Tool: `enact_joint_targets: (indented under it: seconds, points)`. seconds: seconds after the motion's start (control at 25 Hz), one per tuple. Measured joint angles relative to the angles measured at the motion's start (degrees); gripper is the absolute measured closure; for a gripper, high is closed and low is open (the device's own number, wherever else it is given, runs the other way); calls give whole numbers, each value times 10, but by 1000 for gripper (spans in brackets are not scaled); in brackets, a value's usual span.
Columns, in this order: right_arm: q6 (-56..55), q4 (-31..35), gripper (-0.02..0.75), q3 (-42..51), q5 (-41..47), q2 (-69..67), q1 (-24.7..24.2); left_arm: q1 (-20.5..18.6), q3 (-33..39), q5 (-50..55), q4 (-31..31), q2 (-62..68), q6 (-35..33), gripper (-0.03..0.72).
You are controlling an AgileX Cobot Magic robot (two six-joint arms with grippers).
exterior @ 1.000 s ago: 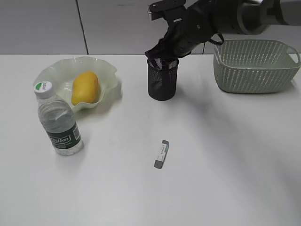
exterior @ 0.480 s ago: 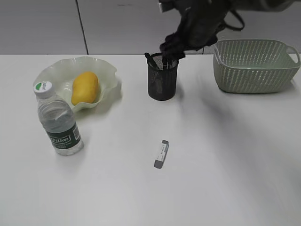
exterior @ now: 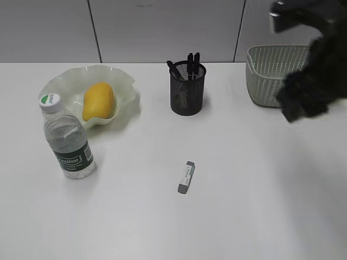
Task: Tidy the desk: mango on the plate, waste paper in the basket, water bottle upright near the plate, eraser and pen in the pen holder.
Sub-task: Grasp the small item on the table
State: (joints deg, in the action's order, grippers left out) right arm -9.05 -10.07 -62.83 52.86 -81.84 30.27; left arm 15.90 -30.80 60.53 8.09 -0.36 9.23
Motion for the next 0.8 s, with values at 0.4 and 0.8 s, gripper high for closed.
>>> enact_joint_targets:
  seconds: [0.4, 0.8]
  points:
    - [-1, 28, 282, 263, 112, 448, 0, 0, 0, 0, 0, 0, 0, 473]
    - [13, 27, 296, 332, 76, 729, 0, 0, 0, 0, 0, 0, 0, 473]
